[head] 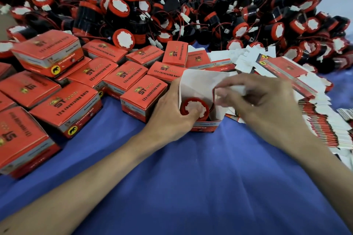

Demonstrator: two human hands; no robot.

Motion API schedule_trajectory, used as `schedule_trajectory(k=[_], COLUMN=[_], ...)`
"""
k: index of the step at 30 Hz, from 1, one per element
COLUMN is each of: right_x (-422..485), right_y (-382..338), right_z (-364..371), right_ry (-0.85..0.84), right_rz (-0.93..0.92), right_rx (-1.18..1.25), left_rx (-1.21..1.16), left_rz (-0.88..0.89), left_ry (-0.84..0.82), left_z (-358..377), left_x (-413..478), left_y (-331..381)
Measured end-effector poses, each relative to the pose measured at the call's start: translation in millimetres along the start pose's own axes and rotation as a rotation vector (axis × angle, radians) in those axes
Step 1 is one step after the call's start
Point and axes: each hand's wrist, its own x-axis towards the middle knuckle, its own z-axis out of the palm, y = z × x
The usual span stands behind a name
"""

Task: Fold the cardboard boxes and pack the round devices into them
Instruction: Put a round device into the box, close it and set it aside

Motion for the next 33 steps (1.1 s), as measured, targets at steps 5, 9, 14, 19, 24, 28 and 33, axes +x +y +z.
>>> schedule_trajectory(k=[5,9,14,19,24,28,33], right_x=[23.2,31.3,24.2,26.7,25.4,29.1,28.9], right_y=[-0.1,2.1,4.5,1.1,-0.7,-0.8,-2.9], right_z=[23.9,37.4,50.1,56.9,43.6,39.9,47.7], right_ry=[-0.224,-0.192,-0.049,-0.128,-0.407,-0.473,-0.367], right_rz=[-0.206,-0.183,-0.171,-0.227,-0.234,-0.184,-0.166], right_rx=[-0.323,-0.403,-0.293,-0.329,-0.402,-0.414,-0.488], left_rx=[-0.035,-0.030,-0.036,-0.015,-0.069,-0.057,-0.221], left_rz=[-0.003,-0.005,-0.017,0.003,0.041,0.083,0.039], left_ry=[-0.016,-0.040,-0.034,-0.032,-0.065,-0.227,-0.438], left_z=[0.8,0.3,-0.6,-0.8,-3.0,-10.2,-25.4], left_x=[-0.9,-0.2,0.5,0.7,0.6,1.5,6.0], left_y=[2.8,2.9,-0.3,-2.6,-1.8,-3.8,-1.3])
